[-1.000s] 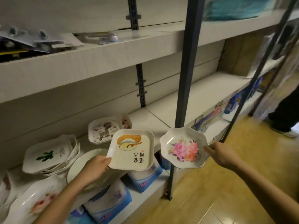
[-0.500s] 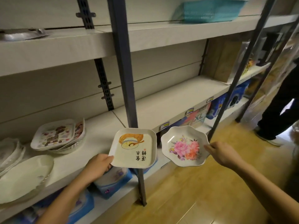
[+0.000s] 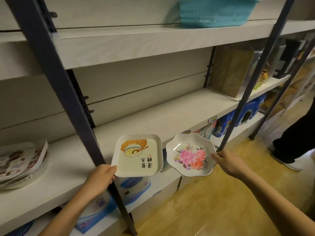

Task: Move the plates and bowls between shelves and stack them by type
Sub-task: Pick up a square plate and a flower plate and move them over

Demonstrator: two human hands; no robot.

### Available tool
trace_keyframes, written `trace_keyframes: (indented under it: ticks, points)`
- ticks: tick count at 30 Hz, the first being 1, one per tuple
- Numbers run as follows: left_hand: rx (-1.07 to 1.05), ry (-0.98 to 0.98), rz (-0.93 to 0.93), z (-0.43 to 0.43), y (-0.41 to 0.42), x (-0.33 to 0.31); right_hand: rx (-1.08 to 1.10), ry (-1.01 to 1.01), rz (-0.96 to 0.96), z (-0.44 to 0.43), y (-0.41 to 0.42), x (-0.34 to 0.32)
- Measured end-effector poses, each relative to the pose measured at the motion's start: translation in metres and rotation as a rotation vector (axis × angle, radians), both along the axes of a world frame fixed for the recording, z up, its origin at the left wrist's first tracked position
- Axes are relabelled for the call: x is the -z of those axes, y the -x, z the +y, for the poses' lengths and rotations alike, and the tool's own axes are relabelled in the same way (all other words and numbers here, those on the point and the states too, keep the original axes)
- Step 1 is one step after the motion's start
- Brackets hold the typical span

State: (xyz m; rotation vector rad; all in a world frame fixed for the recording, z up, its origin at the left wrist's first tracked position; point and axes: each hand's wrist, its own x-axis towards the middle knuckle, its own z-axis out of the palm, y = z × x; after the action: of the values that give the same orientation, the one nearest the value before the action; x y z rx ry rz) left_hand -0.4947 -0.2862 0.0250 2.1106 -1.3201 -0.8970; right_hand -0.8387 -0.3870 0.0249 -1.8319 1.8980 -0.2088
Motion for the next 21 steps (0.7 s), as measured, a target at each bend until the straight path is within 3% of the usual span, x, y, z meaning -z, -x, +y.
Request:
trace_keyframes:
  ticks: [8, 16, 21]
  points:
    - [-0.164, 0.025, 0.044, -0.071, 0.030, 0.011, -0.127, 0.002, -0.068, -0.124, 0.010, 0.004]
    - [-0.325, 0.010, -0.005, -0.117, 0.049, 0.015, -0.352, -0.005, -0.020, -0.238, -0.001, 0.012]
    - [-0.473, 0.003, -0.057, -0.146, 0.056, 0.027, -0.537, 0.024, 0.111, -0.298, -0.018, 0.027]
